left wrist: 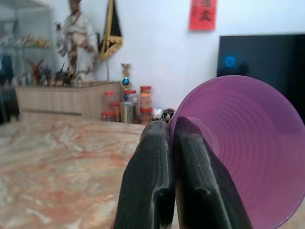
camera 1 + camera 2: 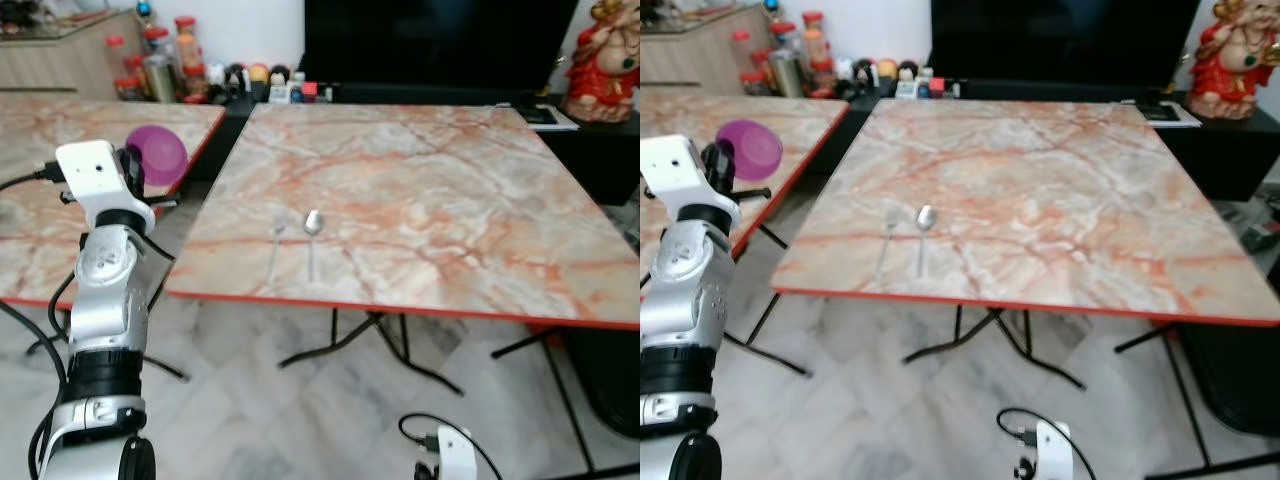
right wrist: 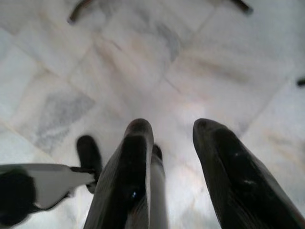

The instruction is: Setting the table

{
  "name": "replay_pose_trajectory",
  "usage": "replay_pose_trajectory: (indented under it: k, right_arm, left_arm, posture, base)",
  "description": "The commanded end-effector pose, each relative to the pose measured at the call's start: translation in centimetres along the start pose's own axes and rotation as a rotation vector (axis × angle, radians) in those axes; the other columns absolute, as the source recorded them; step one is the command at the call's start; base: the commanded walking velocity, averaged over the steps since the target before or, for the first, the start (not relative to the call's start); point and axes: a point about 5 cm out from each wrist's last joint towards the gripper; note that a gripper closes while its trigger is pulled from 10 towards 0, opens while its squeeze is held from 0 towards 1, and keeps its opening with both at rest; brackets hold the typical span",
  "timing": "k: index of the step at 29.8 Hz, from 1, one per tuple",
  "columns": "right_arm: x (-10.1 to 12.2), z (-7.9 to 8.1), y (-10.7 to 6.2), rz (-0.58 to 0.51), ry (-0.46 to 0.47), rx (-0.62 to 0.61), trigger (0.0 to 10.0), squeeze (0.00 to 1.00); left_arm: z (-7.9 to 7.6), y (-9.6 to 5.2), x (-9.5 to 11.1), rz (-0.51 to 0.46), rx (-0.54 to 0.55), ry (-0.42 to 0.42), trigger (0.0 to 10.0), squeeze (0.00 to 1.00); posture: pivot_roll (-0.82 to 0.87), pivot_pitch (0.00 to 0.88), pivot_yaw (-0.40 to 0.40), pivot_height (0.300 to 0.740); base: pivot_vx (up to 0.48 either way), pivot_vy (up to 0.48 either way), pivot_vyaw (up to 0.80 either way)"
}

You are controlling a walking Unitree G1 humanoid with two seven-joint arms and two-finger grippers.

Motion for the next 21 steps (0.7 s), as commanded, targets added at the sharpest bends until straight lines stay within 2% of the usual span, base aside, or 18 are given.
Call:
replay_pose_trajectory:
  k: [1, 11, 21]
  right_arm:
    - [0.45, 0.19, 0.08, -0.016, 0.019, 0.000, 10.0, 0.00]
    - [0.56, -0.52, 0.03, -0.024, 0.030, -0.003, 10.0, 0.00]
    - [0.80, 0.10, 0.11, -0.033, 0.027, 0.009, 10.0, 0.00]
  left_arm:
    - [-0.20, 0.39, 1.26, -0.057, -0.019, 0.021, 10.0, 0.00]
    - [-0.29, 0.56, 1.13, -0.058, -0.025, 0.030, 10.0, 0.00]
    - [-0.30, 0.66, 1.04, -0.052, -0.029, 0.032, 10.0, 0.00]
  posture:
    - [0.04, 0.000, 0.010, 0.728]
    - [0.03, 0.000, 0.018, 0.728]
    - [0.04, 0.000, 0.014, 0.728]
  base:
    - [0.000, 0.480, 0.00]
    - [0.000, 0.480, 0.00]
    - [0.000, 0.480, 0.00]
Point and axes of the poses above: a point about 5 cm out from each wrist's last joint towards the gripper, its own y axis pointing out of the wrist towards the gripper, its own x axis along the axis of the wrist's last joint, z = x × y, and after that the axes turned 4 degrees about -y, right-handed
